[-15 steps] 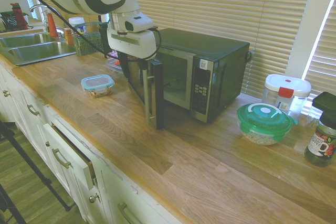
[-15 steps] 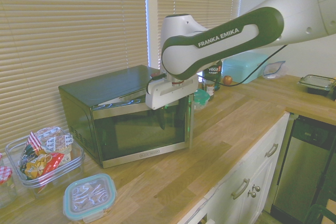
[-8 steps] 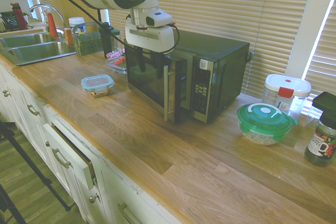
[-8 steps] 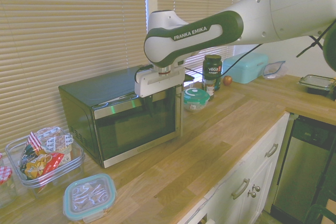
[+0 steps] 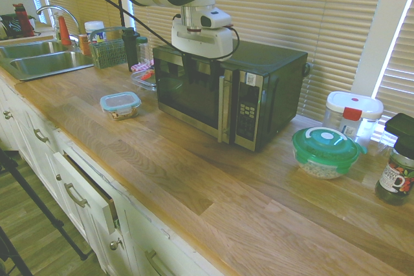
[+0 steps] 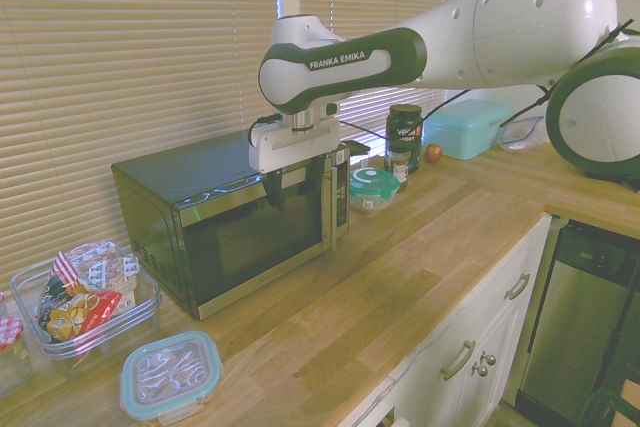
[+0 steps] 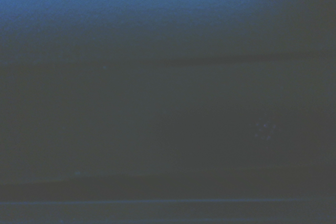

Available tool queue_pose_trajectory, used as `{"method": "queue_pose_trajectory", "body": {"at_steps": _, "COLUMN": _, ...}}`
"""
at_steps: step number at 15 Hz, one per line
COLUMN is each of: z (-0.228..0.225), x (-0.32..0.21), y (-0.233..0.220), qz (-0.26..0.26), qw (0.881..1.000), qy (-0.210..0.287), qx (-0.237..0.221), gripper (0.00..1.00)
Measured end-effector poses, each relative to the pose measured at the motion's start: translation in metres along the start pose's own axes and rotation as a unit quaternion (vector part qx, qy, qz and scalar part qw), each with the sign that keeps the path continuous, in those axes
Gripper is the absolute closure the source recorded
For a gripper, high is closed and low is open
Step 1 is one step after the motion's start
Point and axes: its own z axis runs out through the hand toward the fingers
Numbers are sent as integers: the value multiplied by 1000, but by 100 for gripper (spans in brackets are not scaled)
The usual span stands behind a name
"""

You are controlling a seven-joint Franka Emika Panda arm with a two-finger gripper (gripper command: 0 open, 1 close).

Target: Close the microwave

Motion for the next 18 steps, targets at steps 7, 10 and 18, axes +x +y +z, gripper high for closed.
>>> {"method": "queue_pose_trajectory", "body": {"at_steps": 7, "z": -10, "x": 7, "y": -7, "qz": -11, "qw": 1000, "qy": 0, "qx": -1, "gripper": 0}}
{"method": "queue_pose_trajectory", "body": {"at_steps": 10, "z": -10, "x": 2, "y": -1, "qz": -12, "qw": 1000, "qy": 16, "qx": 16, "gripper": 0}}
{"method": "queue_pose_trajectory", "body": {"at_steps": 18, "z": -4, "x": -45, "y": 52, "qz": -14, "qw": 999, "qy": 33, "qx": 35, "gripper": 0}}
